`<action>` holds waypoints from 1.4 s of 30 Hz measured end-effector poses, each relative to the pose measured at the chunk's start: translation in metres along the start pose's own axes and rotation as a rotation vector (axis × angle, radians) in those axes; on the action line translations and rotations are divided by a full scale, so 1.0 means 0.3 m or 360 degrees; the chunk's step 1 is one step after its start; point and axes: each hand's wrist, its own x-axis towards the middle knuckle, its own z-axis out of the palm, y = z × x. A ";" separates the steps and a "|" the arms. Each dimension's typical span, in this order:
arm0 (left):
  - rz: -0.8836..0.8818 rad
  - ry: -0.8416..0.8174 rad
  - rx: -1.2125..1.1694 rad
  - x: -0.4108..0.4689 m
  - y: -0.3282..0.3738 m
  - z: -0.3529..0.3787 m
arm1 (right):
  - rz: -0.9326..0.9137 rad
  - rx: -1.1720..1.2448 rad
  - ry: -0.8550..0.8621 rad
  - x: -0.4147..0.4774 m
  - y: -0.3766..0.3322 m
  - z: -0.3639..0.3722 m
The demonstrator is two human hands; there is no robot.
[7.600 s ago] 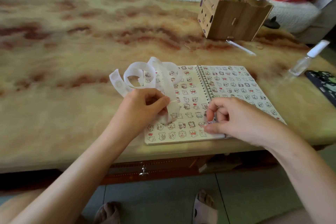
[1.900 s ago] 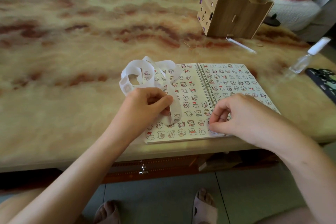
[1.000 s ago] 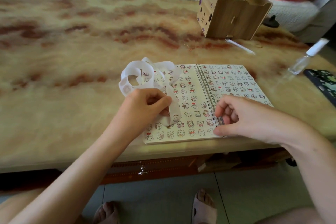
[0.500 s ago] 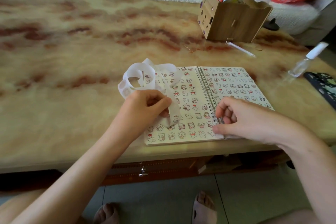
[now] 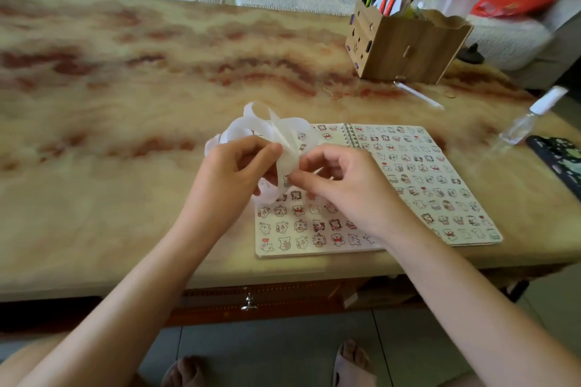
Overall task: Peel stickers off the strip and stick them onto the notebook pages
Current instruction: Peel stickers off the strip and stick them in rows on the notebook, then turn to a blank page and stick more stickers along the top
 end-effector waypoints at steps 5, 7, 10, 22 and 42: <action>-0.0013 0.0024 -0.0066 0.013 -0.003 -0.035 | 0.0001 0.0171 0.0117 0.045 -0.011 0.030; -0.0008 0.0029 -0.0031 0.015 -0.009 -0.047 | -0.0028 0.0159 0.0132 0.059 -0.016 0.046; -0.0021 0.0127 -0.0032 0.034 -0.029 -0.083 | -0.0094 -0.0095 0.0117 0.052 -0.030 0.063; -0.0148 0.0562 -0.0108 0.141 -0.084 -0.205 | -0.0418 -0.1193 -0.0381 -0.097 -0.054 0.064; -0.0004 -0.0016 0.0685 0.088 -0.081 -0.143 | 0.0167 0.0162 0.0203 -0.098 -0.017 -0.062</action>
